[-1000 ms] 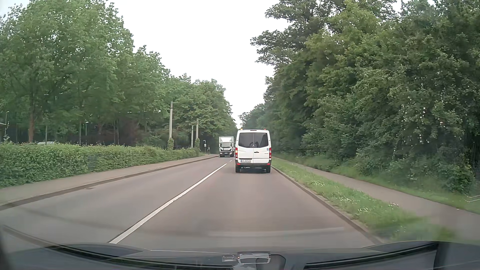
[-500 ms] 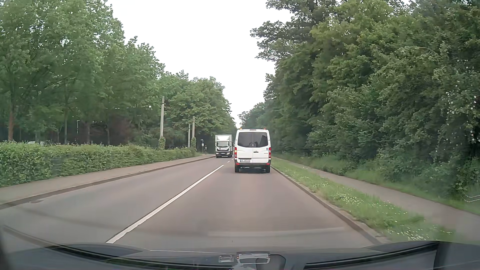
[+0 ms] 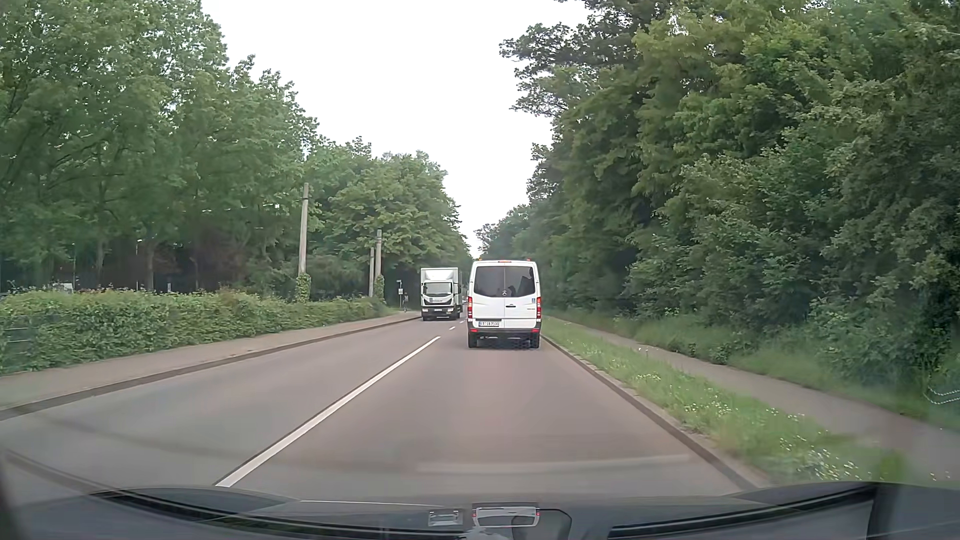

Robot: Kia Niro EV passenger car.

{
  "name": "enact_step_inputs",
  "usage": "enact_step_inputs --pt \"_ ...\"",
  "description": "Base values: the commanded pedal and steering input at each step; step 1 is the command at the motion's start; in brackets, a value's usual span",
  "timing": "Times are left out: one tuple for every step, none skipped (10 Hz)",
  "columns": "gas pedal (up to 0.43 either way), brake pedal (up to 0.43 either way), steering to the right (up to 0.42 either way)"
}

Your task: Follow the waypoints while adhering to traffic rules and regulations

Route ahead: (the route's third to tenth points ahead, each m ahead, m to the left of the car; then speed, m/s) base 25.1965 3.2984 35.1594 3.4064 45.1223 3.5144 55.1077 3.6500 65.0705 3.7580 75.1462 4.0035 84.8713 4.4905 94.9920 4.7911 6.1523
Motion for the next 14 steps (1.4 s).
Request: enact_step_inputs --pt "0.0 0.0 0.003" --pt "0.0 0.0 0.003" --pt "0.0 0.0 0.002" --pt "0.0 0.0 0.001" --pt "0.0 0.0 0.001" --pt "0.0 0.0 0.001" --pt "0.0 0.0 0.0" --pt "0.0 0.0 0.0" --pt "0.0 0.0 0.0" --pt "0.0 0.0 0.0" --pt "0.0 0.0 0.0" --pt "0.0 0.0 0.0" --pt "0.0 0.0 0.0" --pt "0.0 0.0 0.0"
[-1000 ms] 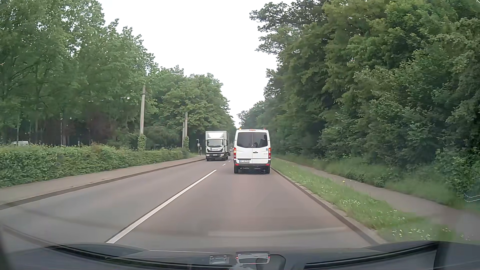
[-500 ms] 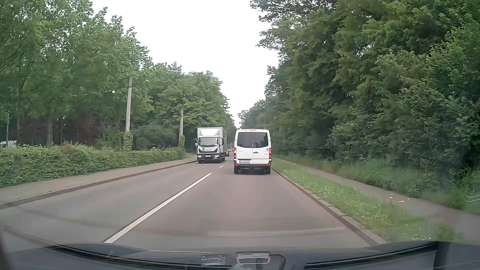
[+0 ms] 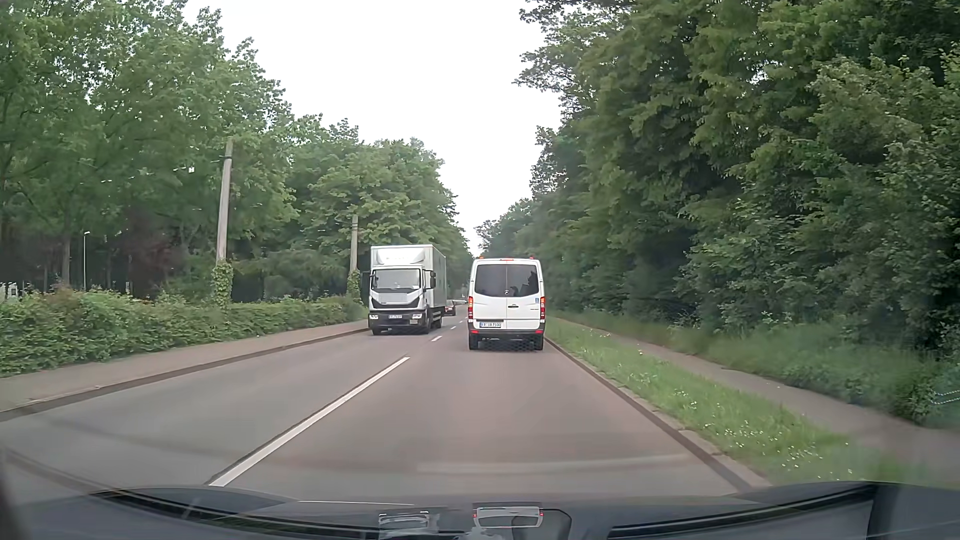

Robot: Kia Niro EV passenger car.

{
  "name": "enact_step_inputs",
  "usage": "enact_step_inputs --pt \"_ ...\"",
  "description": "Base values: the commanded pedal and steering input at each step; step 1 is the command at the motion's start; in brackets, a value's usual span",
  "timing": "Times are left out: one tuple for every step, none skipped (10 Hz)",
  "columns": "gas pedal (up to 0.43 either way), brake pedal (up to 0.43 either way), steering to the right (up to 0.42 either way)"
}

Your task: Follow the waypoints while adhering to traffic rules and regulations

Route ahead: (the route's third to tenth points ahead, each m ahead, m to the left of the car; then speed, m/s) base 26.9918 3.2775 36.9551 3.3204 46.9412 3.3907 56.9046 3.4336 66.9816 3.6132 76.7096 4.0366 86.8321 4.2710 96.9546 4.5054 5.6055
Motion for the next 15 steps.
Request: enact_step_inputs --pt "0.0 0.0 0.0" --pt "0.0 0.0 0.0" --pt "0.0 0.0 0.0" --pt "0.0 0.0 0.0" --pt "0.0 0.0 0.0" --pt "0.0 0.0 0.0" --pt "0.0 0.0 0.0" --pt "0.0 0.0 0.0" --pt "0.0 0.0 0.0" --pt "0.0 0.0 0.0" --pt "0.0 0.0 0.0" --pt "0.0 0.012 0.001" --pt "0.0 0.055 0.002" --pt "0.0 0.104 0.002" --pt "0.0 0.122 0.002"
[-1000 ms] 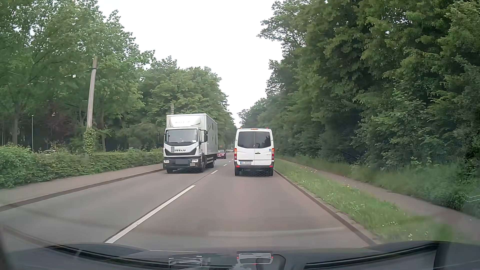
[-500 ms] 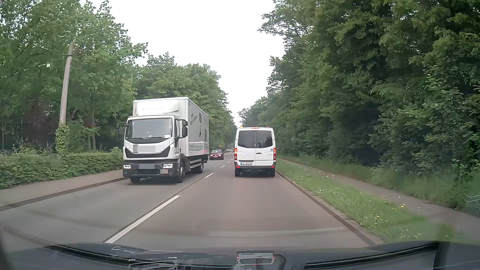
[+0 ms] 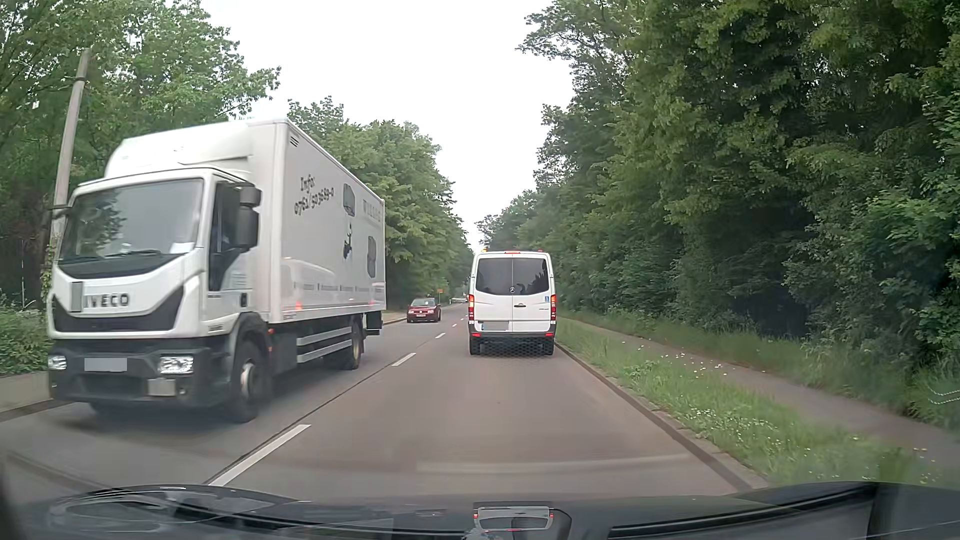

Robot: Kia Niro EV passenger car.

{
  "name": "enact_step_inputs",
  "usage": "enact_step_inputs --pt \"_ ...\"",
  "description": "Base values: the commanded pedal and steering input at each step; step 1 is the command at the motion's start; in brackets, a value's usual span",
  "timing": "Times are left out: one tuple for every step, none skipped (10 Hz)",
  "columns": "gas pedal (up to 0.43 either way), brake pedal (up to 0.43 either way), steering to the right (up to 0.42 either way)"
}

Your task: Follow the waypoints while adhering to traffic rules and regulations

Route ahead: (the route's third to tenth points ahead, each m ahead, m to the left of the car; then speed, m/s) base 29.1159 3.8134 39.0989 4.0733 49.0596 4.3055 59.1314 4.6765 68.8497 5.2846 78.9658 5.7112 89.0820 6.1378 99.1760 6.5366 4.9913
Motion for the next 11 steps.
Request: enact_step_inputs --pt "0.0 0.14 0.002" --pt "0.0 0.146 0.002" --pt "0.0 0.146 0.003" --pt "0.0 0.152 0.003" --pt "0.0 0.159 0.003" --pt "0.0 0.171 0.003" --pt "0.0 0.177 0.003" --pt "0.0 0.183 0.003" --pt "0.0 0.189 0.003" --pt "0.0 0.189 0.003" --pt "0.0 0.189 0.003"
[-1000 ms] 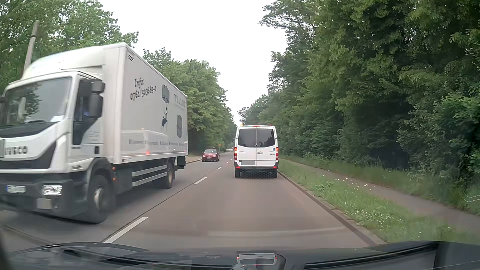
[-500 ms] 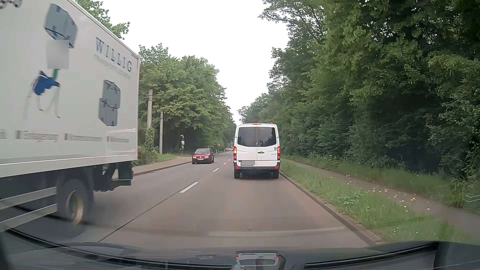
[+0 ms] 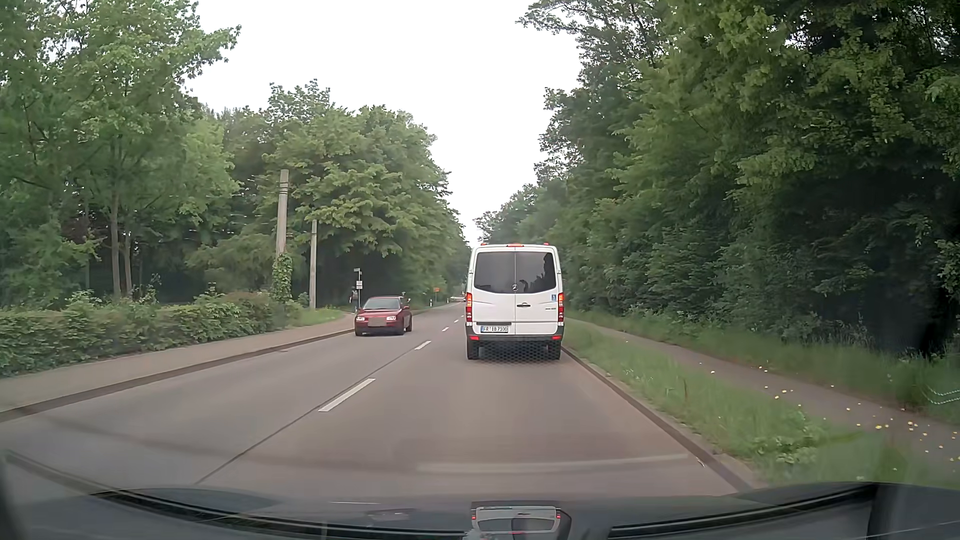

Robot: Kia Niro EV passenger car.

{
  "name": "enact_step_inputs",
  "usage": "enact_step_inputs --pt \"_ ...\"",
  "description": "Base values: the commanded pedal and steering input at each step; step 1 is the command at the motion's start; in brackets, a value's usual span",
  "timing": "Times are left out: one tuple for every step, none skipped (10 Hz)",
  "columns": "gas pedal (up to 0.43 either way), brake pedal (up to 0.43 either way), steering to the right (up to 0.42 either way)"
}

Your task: Follow the waypoints while adhering to traffic rules and regulations

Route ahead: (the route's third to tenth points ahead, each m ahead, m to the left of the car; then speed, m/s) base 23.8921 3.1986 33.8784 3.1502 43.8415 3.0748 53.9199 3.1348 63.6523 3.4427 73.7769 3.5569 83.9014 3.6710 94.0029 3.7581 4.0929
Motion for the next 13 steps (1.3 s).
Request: enact_step_inputs --pt "0.0 0.183 0.003" --pt "0.0 0.183 0.003" --pt "0.0 0.165 0.003" --pt "0.0 0.159 0.003" --pt "0.0 0.152 0.003" --pt "0.0 0.152 0.003" --pt "0.0 0.152 0.003" --pt "0.0 0.152 0.003" --pt "0.0 0.152 0.003" --pt "0.0 0.146 0.003" --pt "0.0 0.146 0.003" --pt "0.0 0.146 0.003" --pt "0.0 0.14 0.003"
